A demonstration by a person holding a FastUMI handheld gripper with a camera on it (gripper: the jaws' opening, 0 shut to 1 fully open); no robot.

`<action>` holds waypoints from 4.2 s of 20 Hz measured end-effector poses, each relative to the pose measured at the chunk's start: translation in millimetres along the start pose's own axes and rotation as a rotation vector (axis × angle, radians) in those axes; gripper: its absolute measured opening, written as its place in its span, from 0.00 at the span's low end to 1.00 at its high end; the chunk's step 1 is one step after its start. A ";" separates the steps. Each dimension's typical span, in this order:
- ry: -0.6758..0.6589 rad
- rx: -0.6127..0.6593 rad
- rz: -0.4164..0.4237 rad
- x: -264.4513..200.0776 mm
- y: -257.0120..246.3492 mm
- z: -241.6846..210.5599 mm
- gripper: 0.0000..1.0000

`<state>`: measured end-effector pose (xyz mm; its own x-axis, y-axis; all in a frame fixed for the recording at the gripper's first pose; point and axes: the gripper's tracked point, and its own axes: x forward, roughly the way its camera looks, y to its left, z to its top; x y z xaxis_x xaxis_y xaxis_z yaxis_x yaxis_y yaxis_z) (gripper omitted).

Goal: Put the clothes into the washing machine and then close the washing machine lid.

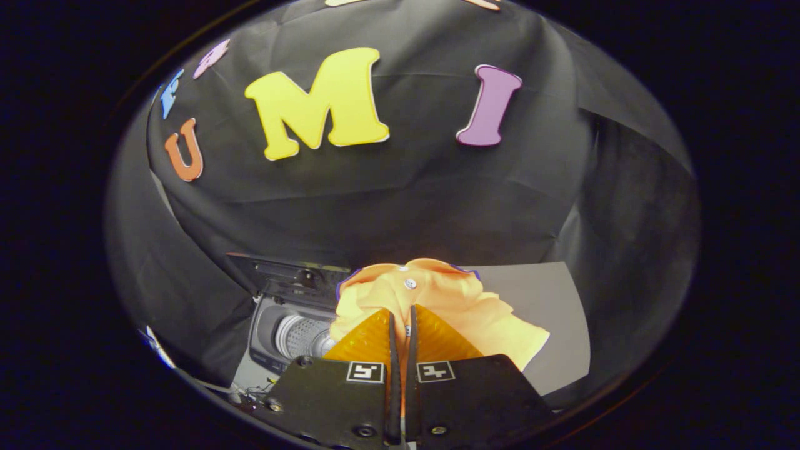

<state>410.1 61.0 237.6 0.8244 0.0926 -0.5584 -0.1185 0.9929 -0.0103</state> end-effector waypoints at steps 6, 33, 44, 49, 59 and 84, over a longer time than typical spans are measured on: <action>0.005 -0.030 0.043 9.4 37.8 4.9 0.06; 0.038 -0.137 0.204 49.2 180.7 -1.4 0.06; 0.095 -0.173 0.272 90.2 247.1 -36.0 0.06; 0.146 -0.177 0.261 136.0 263.2 -76.1 0.06; 0.267 -0.119 0.205 244.8 280.9 -181.2 0.06; 0.353 0.000 0.085 295.2 263.6 -253.1 0.89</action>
<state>482.2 331.2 -139.8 0.5699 0.1430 -0.8092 -0.1783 0.9828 0.0481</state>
